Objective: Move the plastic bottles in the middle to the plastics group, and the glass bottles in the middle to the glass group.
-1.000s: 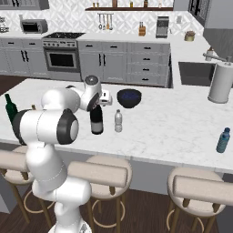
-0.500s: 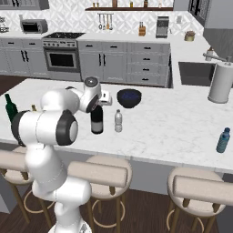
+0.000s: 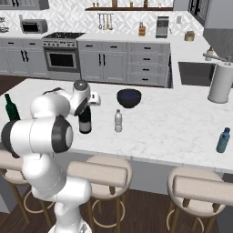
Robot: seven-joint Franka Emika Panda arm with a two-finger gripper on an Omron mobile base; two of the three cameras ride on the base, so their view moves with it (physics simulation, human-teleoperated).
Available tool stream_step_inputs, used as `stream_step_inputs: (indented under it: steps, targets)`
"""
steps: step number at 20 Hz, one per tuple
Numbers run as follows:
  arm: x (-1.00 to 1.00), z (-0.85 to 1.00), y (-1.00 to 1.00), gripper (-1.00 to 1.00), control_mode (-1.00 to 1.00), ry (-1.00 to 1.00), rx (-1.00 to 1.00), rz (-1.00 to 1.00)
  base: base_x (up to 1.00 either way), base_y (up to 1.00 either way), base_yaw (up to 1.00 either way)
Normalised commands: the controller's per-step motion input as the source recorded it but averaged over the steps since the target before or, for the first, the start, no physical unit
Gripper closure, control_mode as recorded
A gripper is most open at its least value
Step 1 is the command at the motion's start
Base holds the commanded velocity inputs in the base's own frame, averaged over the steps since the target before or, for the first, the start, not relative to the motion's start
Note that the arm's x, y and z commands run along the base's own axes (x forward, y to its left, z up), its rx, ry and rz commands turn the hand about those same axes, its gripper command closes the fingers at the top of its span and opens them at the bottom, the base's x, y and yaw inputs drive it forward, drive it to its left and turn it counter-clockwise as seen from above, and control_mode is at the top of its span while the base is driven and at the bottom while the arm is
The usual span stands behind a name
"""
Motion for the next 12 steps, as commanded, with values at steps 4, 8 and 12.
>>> stream_step_inputs:
  steps: [4,8,12]
  targets:
    - [0.00,0.11,1.00,1.00,-1.00,0.00,-0.02,0.11,0.00,0.00,0.00]
    - [0.00,0.00,0.84,1.00,-1.00,0.00,-0.01,0.10,0.00,0.00,0.00]
    - [0.00,0.00,0.62,1.00,-1.00,-0.01,0.00,0.10,0.00,0.00,0.00]
